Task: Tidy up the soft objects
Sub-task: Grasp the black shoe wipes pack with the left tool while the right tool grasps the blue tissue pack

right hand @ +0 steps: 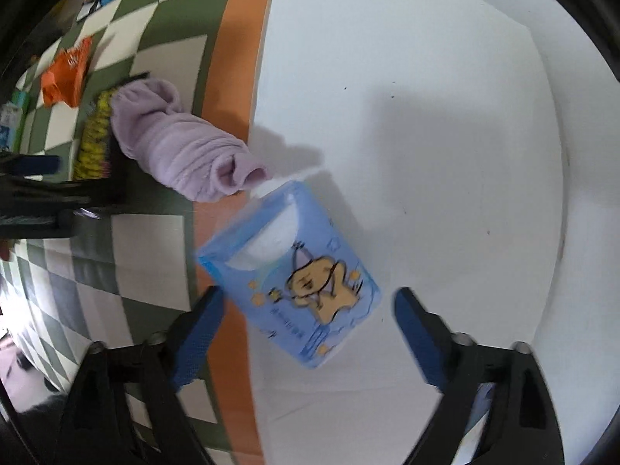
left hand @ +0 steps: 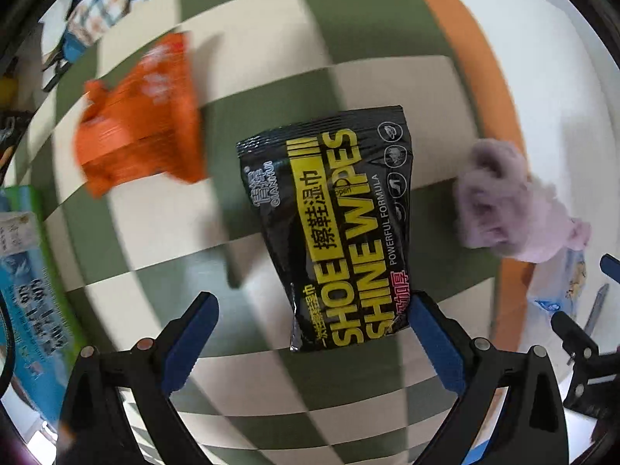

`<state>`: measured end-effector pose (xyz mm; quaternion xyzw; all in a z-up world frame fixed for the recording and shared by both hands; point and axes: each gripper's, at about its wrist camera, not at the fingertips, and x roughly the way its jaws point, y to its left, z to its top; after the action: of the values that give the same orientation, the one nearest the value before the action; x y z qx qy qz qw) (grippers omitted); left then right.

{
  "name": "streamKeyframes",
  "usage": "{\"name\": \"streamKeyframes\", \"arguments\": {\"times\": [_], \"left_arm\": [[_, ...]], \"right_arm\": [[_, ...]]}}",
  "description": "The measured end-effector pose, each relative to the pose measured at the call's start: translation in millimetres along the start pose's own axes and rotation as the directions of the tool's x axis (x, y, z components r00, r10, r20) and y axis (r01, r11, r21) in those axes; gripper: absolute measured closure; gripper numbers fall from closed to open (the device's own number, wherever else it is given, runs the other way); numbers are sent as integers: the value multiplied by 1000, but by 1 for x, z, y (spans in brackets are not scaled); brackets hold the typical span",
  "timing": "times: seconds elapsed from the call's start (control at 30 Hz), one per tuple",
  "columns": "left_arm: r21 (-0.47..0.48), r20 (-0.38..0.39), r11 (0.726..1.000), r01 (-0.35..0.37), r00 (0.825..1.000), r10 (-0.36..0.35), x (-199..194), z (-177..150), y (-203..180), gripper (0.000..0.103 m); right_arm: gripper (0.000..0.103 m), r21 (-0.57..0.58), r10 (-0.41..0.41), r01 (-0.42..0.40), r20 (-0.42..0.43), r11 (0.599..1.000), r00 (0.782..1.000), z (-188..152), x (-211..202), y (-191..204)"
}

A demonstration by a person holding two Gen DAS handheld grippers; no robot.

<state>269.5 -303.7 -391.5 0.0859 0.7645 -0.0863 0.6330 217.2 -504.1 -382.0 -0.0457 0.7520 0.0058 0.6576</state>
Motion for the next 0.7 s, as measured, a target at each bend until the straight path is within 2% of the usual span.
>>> {"name": "streamKeyframes", "arguments": {"times": [0.07, 0.13, 0.23, 0.3, 0.4, 0.47, 0.5, 0.53, 0.57, 0.6, 0.63, 0.67, 0.7], "left_arm": [[-23, 2, 999, 23, 1000, -22, -3, -2, 4, 3], [-27, 0, 997, 77, 997, -77, -6, -1, -2, 3], [-6, 12, 993, 117, 993, -117, -10, 1, -13, 3], [6, 7, 993, 120, 993, -120, -8, 5, -25, 3], [7, -1, 996, 87, 996, -87, 4, 14, -38, 3], [14, -5, 997, 72, 997, -72, 12, 19, -45, 3], [14, 0, 997, 70, 998, -70, 14, 19, -45, 5], [16, 20, 998, 66, 998, -66, 12, 18, -44, 9], [20, 41, 998, 55, 998, -56, 10, 17, -39, 20], [28, 56, 999, 37, 998, -38, 8, 14, -37, 26], [41, 69, 999, 18, 997, -21, 6, 12, -37, 39], [50, 76, 999, 18, 997, -22, 4, 10, -37, 47], [54, 77, 998, 24, 997, -28, 4, 8, -36, 49]], "right_arm": [[5, -36, 23, -24, -30, 999, 999, 6, 9, -1], [5, -59, 43, -46, -55, 997, 998, 10, 19, 1], [5, -73, 79, -85, -83, 994, 993, 14, 28, 4], [6, -32, 126, -130, -106, 991, 986, 15, 34, 3], [15, 49, 244, -239, -122, 970, 962, 12, 38, 4], [15, 67, 252, -246, -118, 967, 960, 7, 39, 7], [15, 61, 217, -212, -106, 975, 970, 5, 37, 10], [15, 55, 188, -184, -93, 981, 978, 2, 34, 11], [15, 52, 155, -151, -82, 987, 985, 0, 31, 12], [12, 55, 150, -146, -79, 988, 985, 0, 30, 13], [8, 65, 157, -152, -78, 986, 985, -2, 29, 13], [8, 81, 160, -155, -66, 985, 985, -2, 26, 11], [8, 89, 154, -149, -53, 985, 987, -5, 22, 10]]}}
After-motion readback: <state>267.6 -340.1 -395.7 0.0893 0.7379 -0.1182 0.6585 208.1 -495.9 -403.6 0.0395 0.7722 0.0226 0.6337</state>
